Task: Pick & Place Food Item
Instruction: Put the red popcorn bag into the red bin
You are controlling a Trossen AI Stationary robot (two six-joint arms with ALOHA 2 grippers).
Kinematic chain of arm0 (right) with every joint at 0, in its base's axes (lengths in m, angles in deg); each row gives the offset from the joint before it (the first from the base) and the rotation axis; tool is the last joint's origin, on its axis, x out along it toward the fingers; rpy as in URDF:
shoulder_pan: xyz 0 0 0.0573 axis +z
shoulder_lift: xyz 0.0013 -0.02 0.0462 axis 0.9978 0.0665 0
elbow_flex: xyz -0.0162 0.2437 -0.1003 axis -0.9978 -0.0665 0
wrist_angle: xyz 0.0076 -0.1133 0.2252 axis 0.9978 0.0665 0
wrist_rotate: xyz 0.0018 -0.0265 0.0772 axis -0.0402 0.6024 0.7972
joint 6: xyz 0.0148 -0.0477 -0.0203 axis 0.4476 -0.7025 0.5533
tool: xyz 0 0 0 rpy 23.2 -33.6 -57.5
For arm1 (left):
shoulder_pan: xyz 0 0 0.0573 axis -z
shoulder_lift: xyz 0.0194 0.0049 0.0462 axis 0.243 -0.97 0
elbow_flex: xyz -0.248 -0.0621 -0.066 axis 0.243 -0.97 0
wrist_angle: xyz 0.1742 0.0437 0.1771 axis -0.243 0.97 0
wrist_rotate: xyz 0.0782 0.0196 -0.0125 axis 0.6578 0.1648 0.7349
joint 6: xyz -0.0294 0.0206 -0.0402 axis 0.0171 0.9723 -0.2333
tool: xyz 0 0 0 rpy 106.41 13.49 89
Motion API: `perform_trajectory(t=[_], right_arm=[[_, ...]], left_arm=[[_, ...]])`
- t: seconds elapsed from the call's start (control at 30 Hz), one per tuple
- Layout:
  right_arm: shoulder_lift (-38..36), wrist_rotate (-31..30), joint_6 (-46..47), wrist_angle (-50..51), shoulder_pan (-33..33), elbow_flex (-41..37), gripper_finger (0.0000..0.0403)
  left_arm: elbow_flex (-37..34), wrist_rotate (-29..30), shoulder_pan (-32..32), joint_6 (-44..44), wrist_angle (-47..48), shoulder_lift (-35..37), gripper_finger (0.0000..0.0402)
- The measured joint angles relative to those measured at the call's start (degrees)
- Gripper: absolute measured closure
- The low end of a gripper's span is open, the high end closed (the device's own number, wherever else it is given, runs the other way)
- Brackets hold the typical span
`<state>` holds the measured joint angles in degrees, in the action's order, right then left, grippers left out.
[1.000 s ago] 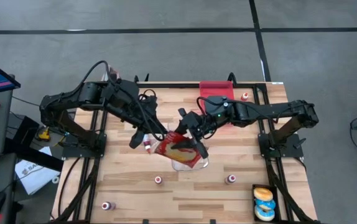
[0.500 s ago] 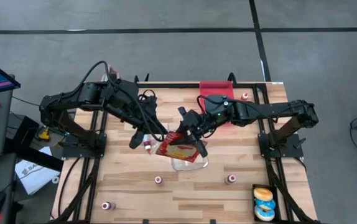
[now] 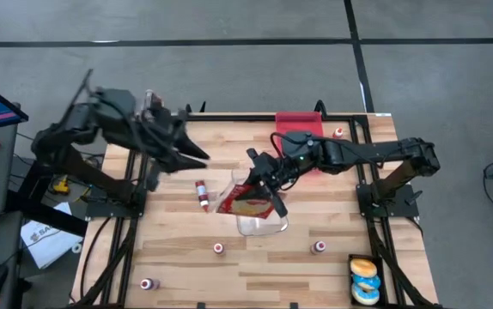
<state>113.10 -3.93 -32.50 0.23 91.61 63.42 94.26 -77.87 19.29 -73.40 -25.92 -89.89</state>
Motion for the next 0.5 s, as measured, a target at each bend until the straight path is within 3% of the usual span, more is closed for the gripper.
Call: perform_trajectory(t=[0.2,0.5], right_arm=[[-1.12,-0.74,-0.01,7.87,-5.63,0.00,0.0383],[-2.03,-2.01,-0.92,30.22,-21.19,0.02,0.0373]], left_arm=[[-0.01,5.20,0.93,-1.42,4.67,4.17,0.0282],[-5.31,12.61,5.57,-6.03,10.87,5.79,0.0291]])
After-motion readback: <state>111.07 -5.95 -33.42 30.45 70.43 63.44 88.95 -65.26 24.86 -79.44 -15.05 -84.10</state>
